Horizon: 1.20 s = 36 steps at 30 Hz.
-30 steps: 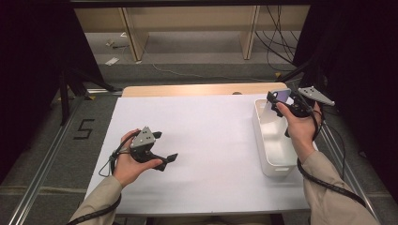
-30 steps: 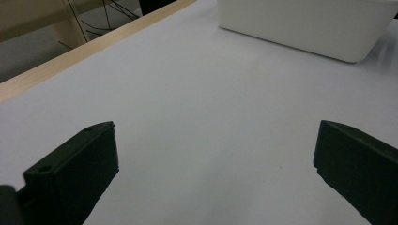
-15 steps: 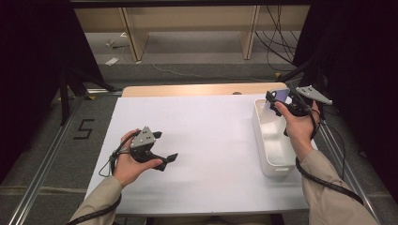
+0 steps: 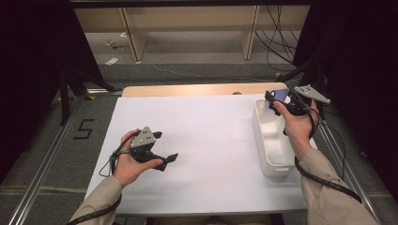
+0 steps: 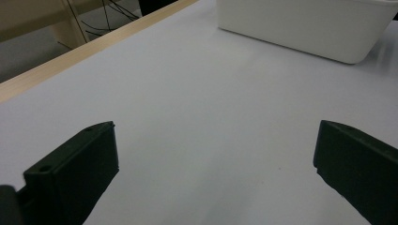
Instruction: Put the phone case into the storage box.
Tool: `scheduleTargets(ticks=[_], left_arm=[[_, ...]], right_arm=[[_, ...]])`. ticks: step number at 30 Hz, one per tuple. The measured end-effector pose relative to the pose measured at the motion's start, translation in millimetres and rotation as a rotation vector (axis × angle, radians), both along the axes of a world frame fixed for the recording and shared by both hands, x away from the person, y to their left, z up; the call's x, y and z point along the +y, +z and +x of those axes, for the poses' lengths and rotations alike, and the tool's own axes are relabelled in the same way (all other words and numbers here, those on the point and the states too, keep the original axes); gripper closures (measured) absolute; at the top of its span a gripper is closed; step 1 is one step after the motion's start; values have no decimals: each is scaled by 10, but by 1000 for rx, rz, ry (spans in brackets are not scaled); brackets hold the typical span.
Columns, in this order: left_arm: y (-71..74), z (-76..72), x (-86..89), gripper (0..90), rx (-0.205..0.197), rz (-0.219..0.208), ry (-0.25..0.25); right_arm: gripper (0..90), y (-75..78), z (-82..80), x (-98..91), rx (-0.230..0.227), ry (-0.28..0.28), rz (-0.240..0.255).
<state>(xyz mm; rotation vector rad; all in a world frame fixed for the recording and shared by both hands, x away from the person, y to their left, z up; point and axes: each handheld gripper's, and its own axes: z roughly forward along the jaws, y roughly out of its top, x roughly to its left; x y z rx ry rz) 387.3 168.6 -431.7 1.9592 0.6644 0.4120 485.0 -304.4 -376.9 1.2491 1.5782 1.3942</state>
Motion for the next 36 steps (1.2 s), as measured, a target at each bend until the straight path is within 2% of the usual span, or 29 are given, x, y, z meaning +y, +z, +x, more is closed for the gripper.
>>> scheduleTargets(ticks=[36], left_arm=[[-3,2,-4,0,1,0,-3]], right_arm=[[179,-8,79,43,0,0,-12]])
